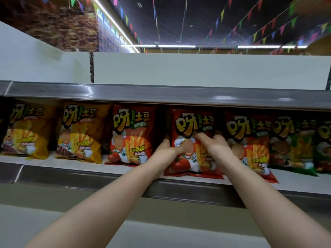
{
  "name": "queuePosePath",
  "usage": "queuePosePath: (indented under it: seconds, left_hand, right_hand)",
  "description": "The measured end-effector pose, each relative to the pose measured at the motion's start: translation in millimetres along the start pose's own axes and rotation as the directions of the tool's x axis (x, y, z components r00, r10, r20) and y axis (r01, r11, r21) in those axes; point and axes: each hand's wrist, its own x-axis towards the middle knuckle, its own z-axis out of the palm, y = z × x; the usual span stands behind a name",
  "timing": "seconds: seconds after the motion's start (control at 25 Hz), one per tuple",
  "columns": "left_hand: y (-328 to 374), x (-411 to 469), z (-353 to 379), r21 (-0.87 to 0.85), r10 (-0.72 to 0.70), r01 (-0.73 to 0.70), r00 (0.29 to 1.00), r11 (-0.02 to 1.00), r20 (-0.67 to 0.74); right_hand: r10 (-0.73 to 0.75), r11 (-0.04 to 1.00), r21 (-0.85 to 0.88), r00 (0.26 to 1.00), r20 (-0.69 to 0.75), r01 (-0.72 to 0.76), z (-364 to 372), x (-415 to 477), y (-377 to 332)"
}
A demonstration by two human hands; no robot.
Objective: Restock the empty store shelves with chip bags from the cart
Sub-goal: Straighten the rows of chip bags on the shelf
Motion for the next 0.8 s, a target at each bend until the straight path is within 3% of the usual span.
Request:
queuePosePath:
  seconds: [0.08, 0.24, 0.48, 0.68, 0.8]
  left_hand:
    - [1.2, 7.8, -3.0, -0.005, 0.016, -0.016, 1.0, 1.0, -0.017]
    - [3.6, 14.7, -10.4, 0.171, 0.01, -0.006, 1.0, 0.985, -0.023]
    - [-7.9, 25.7, -13.7, 0.185, -0.022, 0.021, 1.0, 0.983, 0.004]
    - [-6.6, 23.9, -12.4, 0.154, -0.023, 0.019, 0.999, 0.988, 0.022]
    - [-4.1, 18.4, -9.4, 0.225, 0.061, -0.052, 0.998, 0.973, -0.035]
  right_hand:
    - [0.034, 0.999, 0.013, 0.999, 0.042, -0.035, 5.5, 7.2, 2.3]
    - [0.044, 0.997, 0.06, 0.997, 0.069, -0.048, 14.3, 18.5, 9.6]
    - [0.003, 0.989, 0.144, 0.994, 0.108, -0.018, 16.5, 17.9, 10.0]
    - [-0.015, 0.994, 0.108, 0.994, 0.106, 0.004, 19.7, 18.2, 11.5]
    - [-0.004, 0.998, -0.055, 0.996, 0.09, 0.009, 19.3, 15.5, 6.5]
